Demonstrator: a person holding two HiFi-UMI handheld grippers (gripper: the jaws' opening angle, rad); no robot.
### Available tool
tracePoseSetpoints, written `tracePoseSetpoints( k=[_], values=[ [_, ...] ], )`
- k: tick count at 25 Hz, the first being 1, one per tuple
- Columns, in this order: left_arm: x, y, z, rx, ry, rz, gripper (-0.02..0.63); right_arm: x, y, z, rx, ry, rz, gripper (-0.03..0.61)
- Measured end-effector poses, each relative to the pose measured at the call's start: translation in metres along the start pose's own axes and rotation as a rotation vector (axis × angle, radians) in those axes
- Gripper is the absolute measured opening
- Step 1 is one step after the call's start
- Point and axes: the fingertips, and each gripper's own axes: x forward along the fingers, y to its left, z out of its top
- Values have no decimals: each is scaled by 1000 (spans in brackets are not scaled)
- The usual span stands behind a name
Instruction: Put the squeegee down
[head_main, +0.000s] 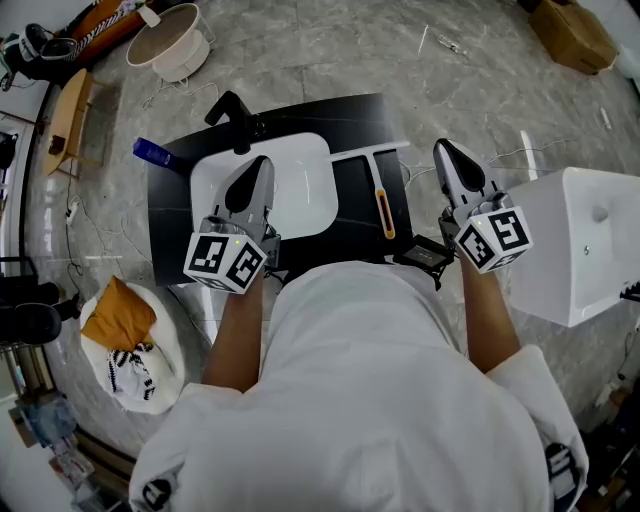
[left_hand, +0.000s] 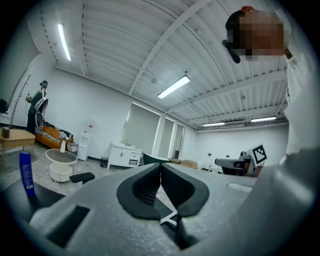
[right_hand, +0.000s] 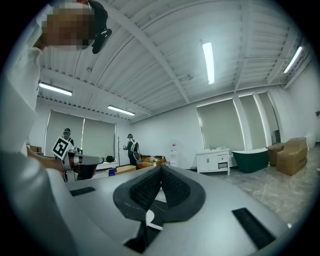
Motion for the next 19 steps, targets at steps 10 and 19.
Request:
tracePoseSetpoints(
  k=[10,19],
  values=[
    [6,-10,-8,-23,14,1,17,-5,-9,-3,39,-5,19,15],
    [17,-20,-25,-39,46,2,17,-7,-26,-12,67,9,43,15]
  ],
)
